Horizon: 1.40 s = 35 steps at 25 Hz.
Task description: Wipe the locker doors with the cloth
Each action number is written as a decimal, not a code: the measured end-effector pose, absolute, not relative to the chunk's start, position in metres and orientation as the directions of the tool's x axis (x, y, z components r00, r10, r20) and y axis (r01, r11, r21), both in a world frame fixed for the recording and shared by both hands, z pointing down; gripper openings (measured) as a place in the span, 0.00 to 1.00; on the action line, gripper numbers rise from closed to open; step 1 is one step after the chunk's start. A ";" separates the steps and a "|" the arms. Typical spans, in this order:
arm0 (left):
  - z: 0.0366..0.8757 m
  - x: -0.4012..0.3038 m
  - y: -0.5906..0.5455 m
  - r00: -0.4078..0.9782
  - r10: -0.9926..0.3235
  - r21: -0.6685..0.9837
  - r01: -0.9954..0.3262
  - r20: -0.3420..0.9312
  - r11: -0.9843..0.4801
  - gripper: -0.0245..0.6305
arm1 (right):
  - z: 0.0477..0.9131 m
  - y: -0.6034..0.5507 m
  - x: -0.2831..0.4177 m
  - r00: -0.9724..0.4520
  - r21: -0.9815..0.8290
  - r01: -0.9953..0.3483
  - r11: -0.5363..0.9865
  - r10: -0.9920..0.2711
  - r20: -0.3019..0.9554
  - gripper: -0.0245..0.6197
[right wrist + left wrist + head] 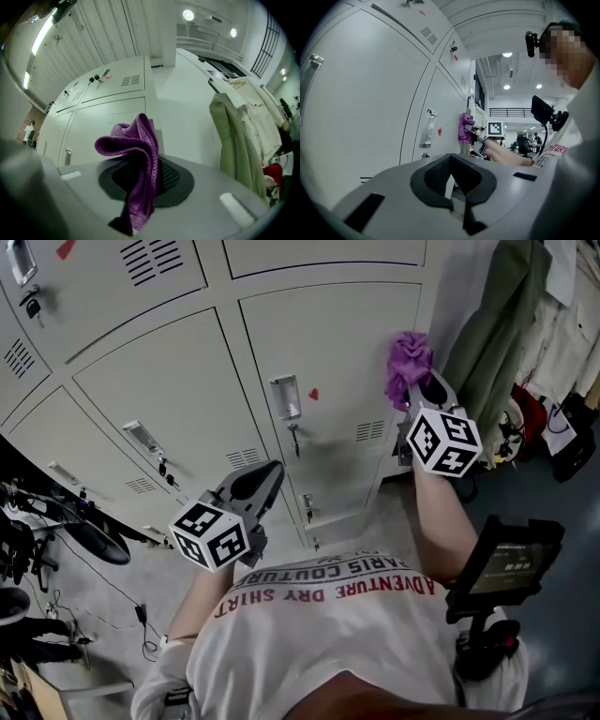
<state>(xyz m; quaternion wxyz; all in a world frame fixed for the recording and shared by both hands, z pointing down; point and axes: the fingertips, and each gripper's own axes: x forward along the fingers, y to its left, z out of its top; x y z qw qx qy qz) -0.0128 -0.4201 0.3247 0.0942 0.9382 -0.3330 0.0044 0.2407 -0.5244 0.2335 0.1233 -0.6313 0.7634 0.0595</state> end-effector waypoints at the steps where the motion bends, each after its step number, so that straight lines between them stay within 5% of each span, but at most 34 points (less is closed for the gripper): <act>1: 0.325 -0.013 -0.420 0.778 -0.624 0.174 -0.626 0.072 -0.760 0.04 | 0.234 -0.525 0.243 -0.167 -0.064 -0.980 0.190 -0.950 -0.264 0.13; 9: 0.325 -0.017 -0.421 0.778 -0.624 0.175 -0.626 0.072 -0.760 0.04 | 0.230 -0.513 0.230 -0.230 -0.154 -0.946 0.285 -0.925 -0.304 0.13; 14: 0.330 -0.028 -0.425 0.761 -0.644 0.183 -0.645 0.076 -0.742 0.04 | 0.220 -0.494 0.174 -0.397 -0.072 -0.891 0.448 -0.847 -0.353 0.13; 22: 0.339 -0.048 -0.425 0.728 -0.681 0.205 -0.680 0.081 -0.704 0.04 | 0.262 -0.483 0.073 -0.600 0.021 -0.787 0.617 -0.756 -0.262 0.13; 35: 0.345 -0.061 -0.425 0.701 -0.706 0.212 -0.709 0.103 -0.673 0.04 | 0.318 -0.511 0.035 -0.603 0.020 -0.794 0.608 -0.781 -0.164 0.13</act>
